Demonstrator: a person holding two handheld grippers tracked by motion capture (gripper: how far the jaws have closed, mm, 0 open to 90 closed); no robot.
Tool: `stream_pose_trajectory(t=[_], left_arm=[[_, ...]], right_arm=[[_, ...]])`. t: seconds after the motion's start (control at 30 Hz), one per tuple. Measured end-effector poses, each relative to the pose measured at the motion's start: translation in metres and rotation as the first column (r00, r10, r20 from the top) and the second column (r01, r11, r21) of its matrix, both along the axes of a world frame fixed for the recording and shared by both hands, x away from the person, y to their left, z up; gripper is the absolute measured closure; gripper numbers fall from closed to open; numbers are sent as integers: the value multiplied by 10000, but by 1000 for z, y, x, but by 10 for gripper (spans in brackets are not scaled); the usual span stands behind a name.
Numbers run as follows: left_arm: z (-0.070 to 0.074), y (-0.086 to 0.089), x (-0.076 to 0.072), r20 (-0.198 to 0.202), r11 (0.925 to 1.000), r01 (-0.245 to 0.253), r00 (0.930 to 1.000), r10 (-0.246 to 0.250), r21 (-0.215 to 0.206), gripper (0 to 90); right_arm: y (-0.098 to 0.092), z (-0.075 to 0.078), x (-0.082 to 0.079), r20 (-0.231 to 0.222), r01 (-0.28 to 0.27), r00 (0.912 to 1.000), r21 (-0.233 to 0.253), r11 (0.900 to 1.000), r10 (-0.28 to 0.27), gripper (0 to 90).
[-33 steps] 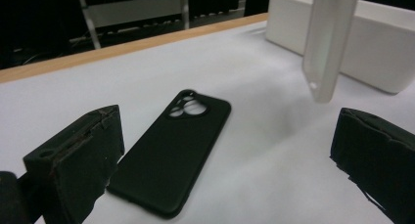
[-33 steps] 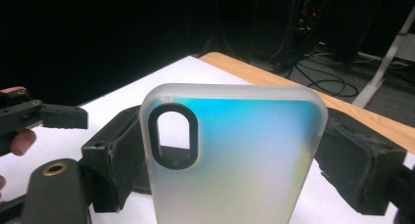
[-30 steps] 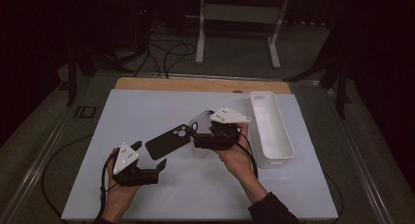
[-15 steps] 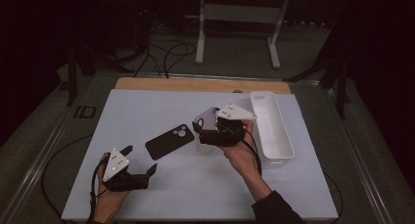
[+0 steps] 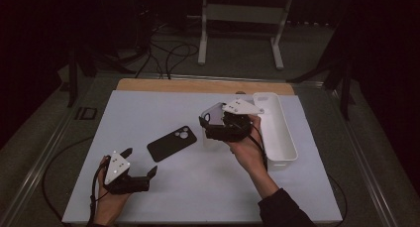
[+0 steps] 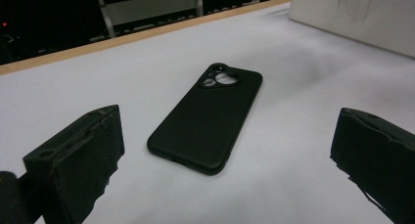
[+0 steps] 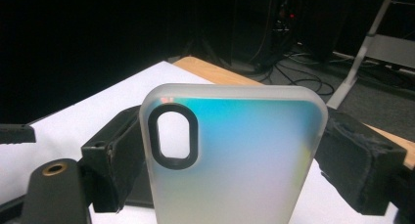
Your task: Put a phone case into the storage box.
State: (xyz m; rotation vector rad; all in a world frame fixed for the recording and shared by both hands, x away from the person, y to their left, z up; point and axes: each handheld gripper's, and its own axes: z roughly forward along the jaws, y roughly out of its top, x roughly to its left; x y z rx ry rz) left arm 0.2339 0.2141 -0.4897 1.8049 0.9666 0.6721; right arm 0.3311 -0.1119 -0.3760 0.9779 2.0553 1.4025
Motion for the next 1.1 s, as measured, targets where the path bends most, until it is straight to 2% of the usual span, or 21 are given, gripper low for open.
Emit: stream_pose_trajectory(t=[0.37,0.87,1.1], left_arm=[[-1,1,0,17,10000,-90,10000,90,-41,2],[-1,2,0,-20,9997,-187,9998,187,-185,2],[0,1,0,0,9997,-168,9999,168,-197,2]], right_arm=[[-17,11,15,-190,460,9988,352,9983,-453,164],[-34,21,34,-47,1005,9949,-62,9949,-1005,164],[-43,23,45,-155,1316,9912,-16,9913,-1316,165]])
